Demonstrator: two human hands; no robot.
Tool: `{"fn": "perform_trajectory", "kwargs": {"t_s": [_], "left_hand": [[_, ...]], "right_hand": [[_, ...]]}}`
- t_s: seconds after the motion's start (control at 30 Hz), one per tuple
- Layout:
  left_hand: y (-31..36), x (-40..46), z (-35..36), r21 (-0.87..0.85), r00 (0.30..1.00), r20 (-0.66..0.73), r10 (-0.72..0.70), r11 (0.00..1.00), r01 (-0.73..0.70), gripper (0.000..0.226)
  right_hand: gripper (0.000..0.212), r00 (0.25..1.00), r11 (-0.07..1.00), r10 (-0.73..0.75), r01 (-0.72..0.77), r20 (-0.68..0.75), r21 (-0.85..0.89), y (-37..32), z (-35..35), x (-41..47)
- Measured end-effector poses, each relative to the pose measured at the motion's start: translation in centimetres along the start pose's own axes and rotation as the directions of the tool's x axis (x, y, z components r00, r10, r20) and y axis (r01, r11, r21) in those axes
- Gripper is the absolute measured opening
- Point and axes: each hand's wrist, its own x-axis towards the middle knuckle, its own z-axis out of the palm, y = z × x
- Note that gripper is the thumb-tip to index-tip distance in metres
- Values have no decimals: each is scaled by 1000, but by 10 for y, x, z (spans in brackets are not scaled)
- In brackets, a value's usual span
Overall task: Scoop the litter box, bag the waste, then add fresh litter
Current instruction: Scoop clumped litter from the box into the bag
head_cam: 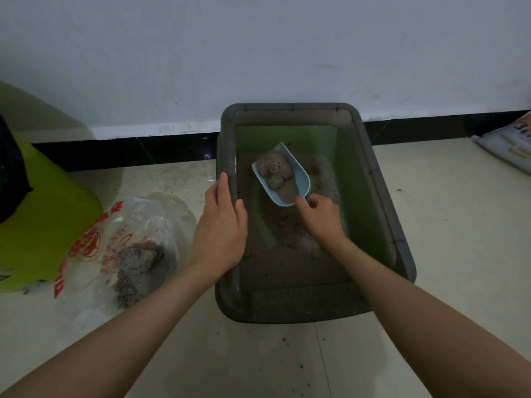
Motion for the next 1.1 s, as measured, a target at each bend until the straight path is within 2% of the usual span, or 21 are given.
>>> {"fn": "perform_trajectory", "kwargs": {"t_s": [0.23,0.5,0.77,1.1], "left_hand": [[1,1,0,4,1000,4,-9,1000,9,56],[-1,2,2,-19,1000,-1,6,1000,-6,56],[-4,3,4,-31,1000,-21,23,999,-24,56],[-5,2,3,-57,1000,-15,20,998,-20,56]], "right_hand": [[18,945,991,44,-1,323,-134,-34,-28,8],[20,847,880,-64,297,528,-371,-87,-46,37],[32,810,729,-68,439,583,-525,-119,-45,48],[34,798,675,-22,457,603,-579,-128,-44,48]]}}
